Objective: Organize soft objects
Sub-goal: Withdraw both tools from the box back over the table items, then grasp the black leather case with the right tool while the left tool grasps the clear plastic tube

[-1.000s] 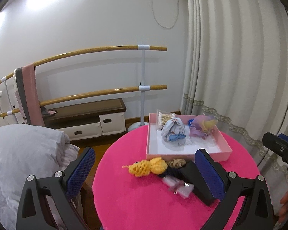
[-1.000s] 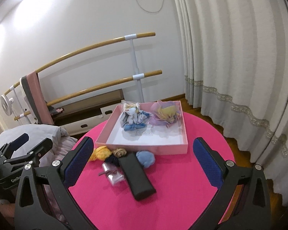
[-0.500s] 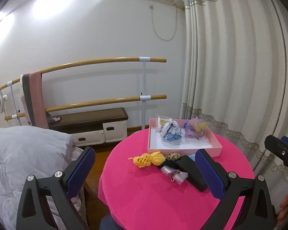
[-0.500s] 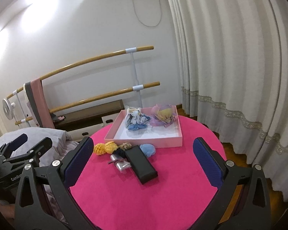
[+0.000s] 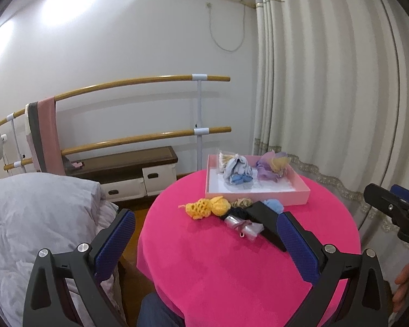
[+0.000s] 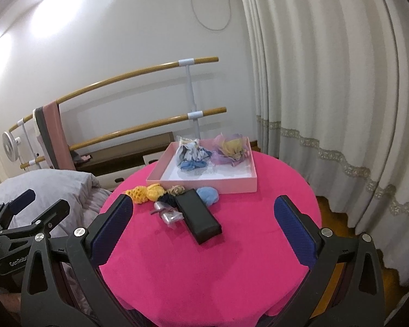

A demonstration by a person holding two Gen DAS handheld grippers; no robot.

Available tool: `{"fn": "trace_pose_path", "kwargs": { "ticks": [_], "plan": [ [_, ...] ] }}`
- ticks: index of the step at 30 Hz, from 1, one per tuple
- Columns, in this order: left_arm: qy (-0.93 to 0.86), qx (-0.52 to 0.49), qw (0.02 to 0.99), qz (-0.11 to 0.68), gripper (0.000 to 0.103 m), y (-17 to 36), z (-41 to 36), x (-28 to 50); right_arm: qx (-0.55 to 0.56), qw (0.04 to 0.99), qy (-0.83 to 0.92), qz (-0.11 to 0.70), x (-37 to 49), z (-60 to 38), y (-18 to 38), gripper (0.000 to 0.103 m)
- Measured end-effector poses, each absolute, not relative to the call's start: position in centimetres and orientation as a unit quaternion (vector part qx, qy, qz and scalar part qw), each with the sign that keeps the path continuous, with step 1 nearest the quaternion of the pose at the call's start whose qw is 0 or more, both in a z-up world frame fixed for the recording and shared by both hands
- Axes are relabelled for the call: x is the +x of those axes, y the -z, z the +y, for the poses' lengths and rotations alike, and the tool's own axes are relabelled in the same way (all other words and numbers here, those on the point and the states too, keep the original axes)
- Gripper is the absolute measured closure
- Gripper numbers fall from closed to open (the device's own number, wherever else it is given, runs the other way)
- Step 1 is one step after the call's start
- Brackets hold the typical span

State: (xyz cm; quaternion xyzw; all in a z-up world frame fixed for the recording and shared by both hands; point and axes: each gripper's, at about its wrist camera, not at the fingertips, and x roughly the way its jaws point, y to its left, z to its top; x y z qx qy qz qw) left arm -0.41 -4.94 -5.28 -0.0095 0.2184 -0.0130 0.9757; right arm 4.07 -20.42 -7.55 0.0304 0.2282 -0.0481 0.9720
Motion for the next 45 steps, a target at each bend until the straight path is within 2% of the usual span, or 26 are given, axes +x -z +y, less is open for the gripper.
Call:
{"fn": "trace_pose_path", "kwargs": {
  "ticks": [13,27,38,40,42,43,45],
  "plan": [
    [0.008,-0.020,0.967,0.253,0.000,7.7,-4.2,3.3,0.022,0.959,0.053,0.278,7.8,-21.7,10.7,0.000],
    [0.008,-0.042,0.939,0.340,0.000,12.3,-5.0,12.6,0.014,0.921,0.033,0.387,15.0,-23.1,18.0,0.000],
    [0.009,-0.038,0.923,0.382,0.000,15.4,-6.5,20.1,-0.014,0.896,-0.004,0.443,20.1,-23.1,22.0,0.000],
    [0.010,-0.038,0.921,0.387,0.000,15.9,-6.6,21.1,-0.021,0.892,-0.012,0.451,20.9,-22.8,22.7,0.005],
    [0.011,-0.040,0.919,0.392,0.000,16.3,-6.8,22.0,-0.024,0.888,-0.016,0.459,21.6,-22.7,23.4,0.013],
    [0.012,-0.041,0.918,0.394,0.000,16.5,-6.9,22.4,-0.023,0.887,-0.016,0.461,22.0,-22.7,23.7,0.023],
    [0.013,-0.043,0.916,0.399,0.000,17.0,-7.1,22.8,-0.027,0.891,-0.020,0.454,22.2,-22.7,23.8,0.028]
  ]
}}
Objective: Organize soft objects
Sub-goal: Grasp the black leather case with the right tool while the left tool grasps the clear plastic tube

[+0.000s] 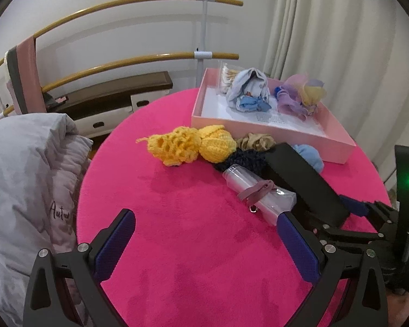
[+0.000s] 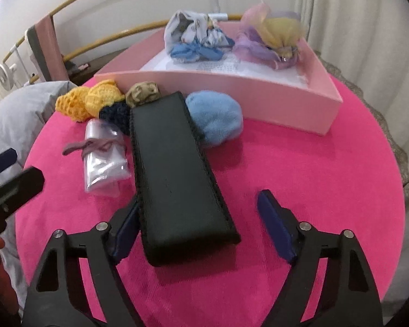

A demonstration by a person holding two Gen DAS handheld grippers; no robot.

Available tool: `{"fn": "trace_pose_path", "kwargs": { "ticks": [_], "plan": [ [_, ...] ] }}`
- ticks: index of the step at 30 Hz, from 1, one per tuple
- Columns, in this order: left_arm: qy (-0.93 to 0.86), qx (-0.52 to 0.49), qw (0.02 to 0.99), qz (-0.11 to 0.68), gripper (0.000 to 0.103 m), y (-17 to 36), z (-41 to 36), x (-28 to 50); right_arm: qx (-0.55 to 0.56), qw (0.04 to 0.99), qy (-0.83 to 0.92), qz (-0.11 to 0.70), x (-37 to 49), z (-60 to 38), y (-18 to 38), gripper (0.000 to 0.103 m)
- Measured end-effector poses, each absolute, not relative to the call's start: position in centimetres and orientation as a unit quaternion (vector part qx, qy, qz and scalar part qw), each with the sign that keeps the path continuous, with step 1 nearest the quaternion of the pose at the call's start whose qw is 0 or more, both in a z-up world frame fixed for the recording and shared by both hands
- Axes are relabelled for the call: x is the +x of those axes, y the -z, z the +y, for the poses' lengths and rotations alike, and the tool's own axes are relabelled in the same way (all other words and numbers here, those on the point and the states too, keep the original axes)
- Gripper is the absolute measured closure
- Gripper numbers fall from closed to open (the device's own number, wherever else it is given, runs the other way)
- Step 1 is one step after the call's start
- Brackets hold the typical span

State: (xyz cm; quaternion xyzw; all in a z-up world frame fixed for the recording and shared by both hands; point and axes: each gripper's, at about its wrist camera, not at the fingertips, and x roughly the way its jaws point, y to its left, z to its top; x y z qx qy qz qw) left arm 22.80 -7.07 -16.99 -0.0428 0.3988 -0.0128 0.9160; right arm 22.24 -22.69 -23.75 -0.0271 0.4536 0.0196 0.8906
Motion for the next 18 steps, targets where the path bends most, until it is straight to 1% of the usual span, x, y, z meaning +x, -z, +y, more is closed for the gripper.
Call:
{"fn": "trace_pose_path", "kwargs": {
  "ticks": [1,2,7,14,15,17,18],
  "plan": [
    [0.013,-0.042,0.915,0.401,0.000,17.3,-7.3,23.2,-0.029,0.891,-0.023,0.452,22.3,-22.7,23.7,0.035],
    [0.013,-0.041,0.914,0.403,0.000,17.5,-7.5,23.4,-0.029,0.893,-0.032,0.449,22.2,-22.7,23.6,0.047],
    [0.019,-0.044,0.911,0.411,0.000,18.2,-8.5,24.8,-0.020,0.896,-0.037,0.441,21.5,-23.7,23.2,0.051],
    [0.025,-0.055,0.904,0.424,0.001,19.4,-9.9,27.5,-0.007,0.896,-0.028,0.442,21.0,-25.3,22.9,0.051],
    [0.027,-0.060,0.902,0.426,0.002,19.6,-9.8,27.7,-0.006,0.896,-0.030,0.443,21.0,-25.4,22.9,0.051],
    [0.034,-0.074,0.899,0.431,0.011,20.0,-10.0,28.8,-0.004,0.896,-0.031,0.442,21.1,-25.5,22.9,0.051],
    [0.043,-0.084,0.895,0.436,0.013,20.3,-9.9,29.3,-0.002,0.897,-0.031,0.442,21.1,-25.5,22.9,0.051]
  ]
}}
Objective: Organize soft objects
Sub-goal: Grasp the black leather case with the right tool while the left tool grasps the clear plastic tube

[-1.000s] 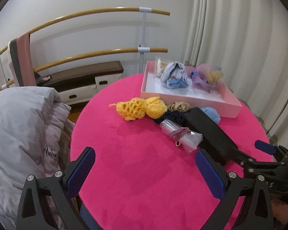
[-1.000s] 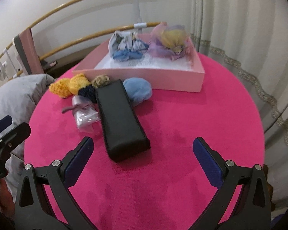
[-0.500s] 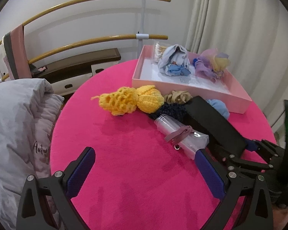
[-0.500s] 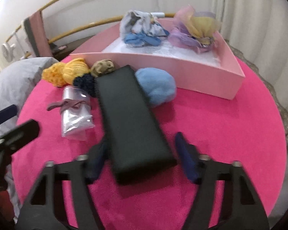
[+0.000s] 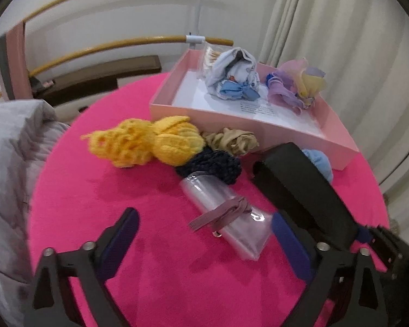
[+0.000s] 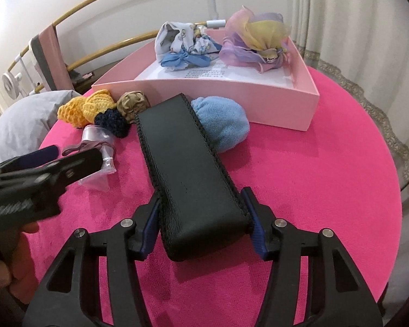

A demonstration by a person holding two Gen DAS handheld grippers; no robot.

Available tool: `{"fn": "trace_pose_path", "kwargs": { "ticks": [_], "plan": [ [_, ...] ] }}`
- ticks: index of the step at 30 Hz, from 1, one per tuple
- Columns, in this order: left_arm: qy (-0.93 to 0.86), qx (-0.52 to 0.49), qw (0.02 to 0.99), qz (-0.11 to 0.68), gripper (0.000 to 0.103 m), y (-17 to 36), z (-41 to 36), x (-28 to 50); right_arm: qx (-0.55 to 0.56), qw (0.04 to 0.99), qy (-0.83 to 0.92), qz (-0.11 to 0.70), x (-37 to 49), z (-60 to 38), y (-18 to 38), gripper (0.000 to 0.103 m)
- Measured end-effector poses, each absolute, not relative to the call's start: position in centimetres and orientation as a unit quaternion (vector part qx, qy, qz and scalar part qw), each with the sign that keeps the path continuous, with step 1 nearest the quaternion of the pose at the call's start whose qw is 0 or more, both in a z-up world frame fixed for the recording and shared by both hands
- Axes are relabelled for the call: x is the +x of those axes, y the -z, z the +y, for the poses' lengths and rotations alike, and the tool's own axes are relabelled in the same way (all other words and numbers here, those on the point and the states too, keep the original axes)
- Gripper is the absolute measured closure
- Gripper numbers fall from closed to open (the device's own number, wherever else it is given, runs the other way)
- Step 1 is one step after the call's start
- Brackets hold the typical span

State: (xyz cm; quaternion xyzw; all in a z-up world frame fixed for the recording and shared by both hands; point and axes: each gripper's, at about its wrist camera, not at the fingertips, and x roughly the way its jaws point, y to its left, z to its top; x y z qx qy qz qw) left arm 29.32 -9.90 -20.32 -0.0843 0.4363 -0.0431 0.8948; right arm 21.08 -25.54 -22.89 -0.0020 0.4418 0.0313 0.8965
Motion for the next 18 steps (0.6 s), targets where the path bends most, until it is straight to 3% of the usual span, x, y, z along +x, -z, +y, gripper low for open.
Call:
{"fn": "trace_pose_path", "kwargs": {
  "ticks": [2,5,8,12,14,15,18],
  "plan": [
    [0.065,-0.110,0.883,0.451,0.031,21.1,-9.8,30.4,0.001,0.897,-0.033,0.441,21.1,-25.6,22.9,0.051],
    [0.084,-0.115,0.878,0.458,0.049,21.4,-10.2,31.2,0.005,0.897,-0.034,0.441,21.0,-25.6,22.9,0.051],
    [0.093,-0.117,0.876,0.458,0.058,21.5,-10.3,31.6,0.010,0.897,-0.036,0.441,21.0,-25.6,22.9,0.051],
    [0.093,-0.119,0.876,0.459,0.060,21.6,-9.7,32.1,0.015,0.897,-0.036,0.440,20.9,-25.6,22.8,0.051],
    [0.084,-0.099,0.879,0.460,0.045,21.5,-10.1,32.2,0.015,0.897,-0.034,0.440,20.9,-25.5,22.7,0.051],
    [0.073,-0.089,0.882,0.456,0.044,21.5,-10.2,32.2,0.016,0.897,-0.034,0.440,21.0,-25.4,22.7,0.051],
    [0.076,-0.092,0.886,0.448,0.056,21.7,-10.4,32.4,0.018,0.897,-0.033,0.440,21.0,-25.4,22.7,0.051]
  ]
}}
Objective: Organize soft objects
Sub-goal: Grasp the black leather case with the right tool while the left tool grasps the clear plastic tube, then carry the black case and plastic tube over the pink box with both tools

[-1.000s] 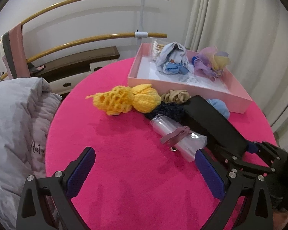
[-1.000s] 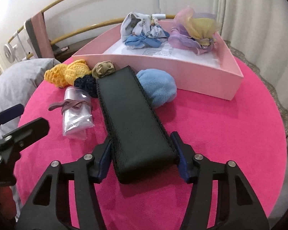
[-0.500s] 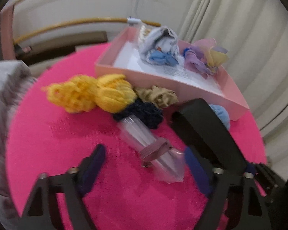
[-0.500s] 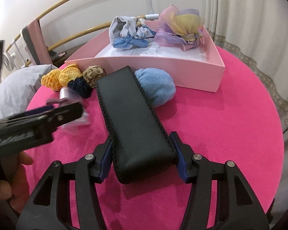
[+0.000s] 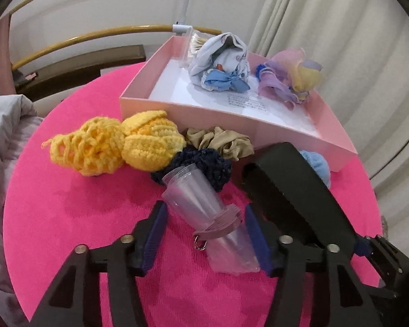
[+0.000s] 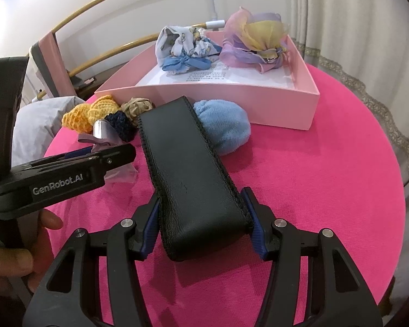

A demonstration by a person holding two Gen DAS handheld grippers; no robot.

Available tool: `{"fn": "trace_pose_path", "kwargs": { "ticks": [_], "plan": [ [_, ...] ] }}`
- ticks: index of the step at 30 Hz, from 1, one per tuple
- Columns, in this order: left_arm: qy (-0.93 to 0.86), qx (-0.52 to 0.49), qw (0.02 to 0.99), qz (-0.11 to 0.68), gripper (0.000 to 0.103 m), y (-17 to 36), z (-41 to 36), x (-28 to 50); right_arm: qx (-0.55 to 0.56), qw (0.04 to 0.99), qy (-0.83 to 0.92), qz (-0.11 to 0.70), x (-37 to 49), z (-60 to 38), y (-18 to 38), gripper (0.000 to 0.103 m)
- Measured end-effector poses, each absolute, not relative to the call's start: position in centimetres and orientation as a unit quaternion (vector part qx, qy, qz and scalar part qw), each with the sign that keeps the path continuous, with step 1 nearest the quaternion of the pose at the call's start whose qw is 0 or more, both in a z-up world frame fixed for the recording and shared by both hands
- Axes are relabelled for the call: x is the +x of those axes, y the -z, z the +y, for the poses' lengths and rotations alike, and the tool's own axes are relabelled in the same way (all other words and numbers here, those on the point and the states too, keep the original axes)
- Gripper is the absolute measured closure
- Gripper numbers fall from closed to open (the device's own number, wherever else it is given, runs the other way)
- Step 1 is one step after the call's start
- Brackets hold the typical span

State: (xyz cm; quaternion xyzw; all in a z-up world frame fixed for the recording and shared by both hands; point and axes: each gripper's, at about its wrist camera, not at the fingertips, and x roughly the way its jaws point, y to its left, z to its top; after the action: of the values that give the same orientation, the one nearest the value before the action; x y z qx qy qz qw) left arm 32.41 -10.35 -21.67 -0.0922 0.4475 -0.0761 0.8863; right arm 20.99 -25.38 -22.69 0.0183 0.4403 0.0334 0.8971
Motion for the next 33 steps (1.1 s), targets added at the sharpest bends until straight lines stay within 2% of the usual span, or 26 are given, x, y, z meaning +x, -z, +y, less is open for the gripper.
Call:
{"fn": "trace_pose_path", "kwargs": {
  "ticks": [5,7,33],
  "plan": [
    [0.092,-0.095,0.884,0.448,0.072,21.5,-10.0,31.4,0.028,0.898,-0.031,0.438,20.7,-25.5,22.4,0.052],
    [0.095,-0.085,0.886,0.445,0.074,21.2,-10.0,30.6,0.028,0.898,-0.032,0.437,20.4,-25.3,22.2,0.053],
    [0.096,-0.046,0.923,0.370,0.074,12.7,-7.5,21.7,0.029,0.923,-0.048,0.380,17.6,-22.8,16.0,0.054]
  ]
}}
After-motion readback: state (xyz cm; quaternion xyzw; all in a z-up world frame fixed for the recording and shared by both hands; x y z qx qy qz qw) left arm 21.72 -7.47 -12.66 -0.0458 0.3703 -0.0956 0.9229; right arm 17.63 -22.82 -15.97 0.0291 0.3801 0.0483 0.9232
